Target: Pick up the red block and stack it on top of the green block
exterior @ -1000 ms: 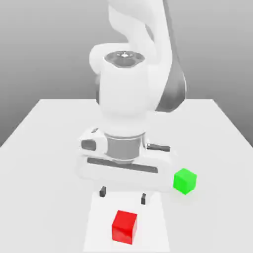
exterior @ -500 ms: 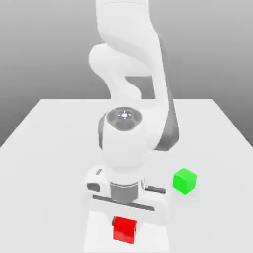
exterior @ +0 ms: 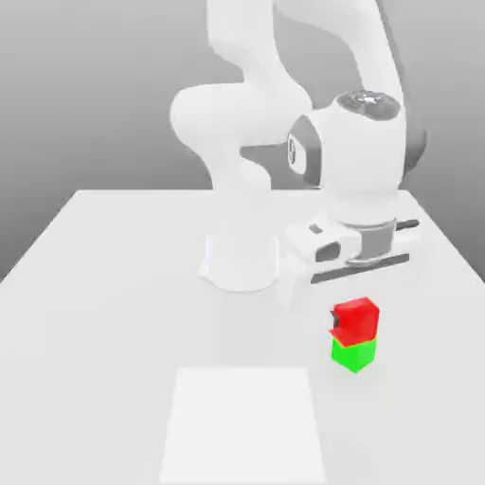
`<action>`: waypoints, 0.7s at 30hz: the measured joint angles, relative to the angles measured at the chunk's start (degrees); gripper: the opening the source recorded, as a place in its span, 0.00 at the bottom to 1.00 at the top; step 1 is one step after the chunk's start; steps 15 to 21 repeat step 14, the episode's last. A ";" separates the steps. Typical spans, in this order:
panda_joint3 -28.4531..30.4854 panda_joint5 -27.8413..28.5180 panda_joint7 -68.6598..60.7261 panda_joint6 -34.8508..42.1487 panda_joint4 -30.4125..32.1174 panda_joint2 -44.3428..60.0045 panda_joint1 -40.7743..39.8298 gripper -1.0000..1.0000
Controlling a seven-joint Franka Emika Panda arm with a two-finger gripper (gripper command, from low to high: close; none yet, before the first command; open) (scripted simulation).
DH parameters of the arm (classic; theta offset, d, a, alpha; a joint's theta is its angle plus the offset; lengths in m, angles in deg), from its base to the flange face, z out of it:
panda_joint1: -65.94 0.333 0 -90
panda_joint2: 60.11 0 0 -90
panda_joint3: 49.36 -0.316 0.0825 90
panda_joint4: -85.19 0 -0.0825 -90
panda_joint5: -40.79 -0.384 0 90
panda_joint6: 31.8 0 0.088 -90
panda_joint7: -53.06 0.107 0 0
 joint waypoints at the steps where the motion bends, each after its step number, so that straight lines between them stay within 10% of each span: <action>1: -0.50 -0.29 -1.66 0.06 1.55 -1.60 1.75 0.00; 11: -2.89 7.56 0.60 -14.42 4.23 10.38 1.42 0.00; 12: -2.61 8.75 1.40 -15.82 4.21 11.83 1.51 1.00; 21: -2.61 8.75 1.40 -15.82 4.21 11.83 1.35 1.00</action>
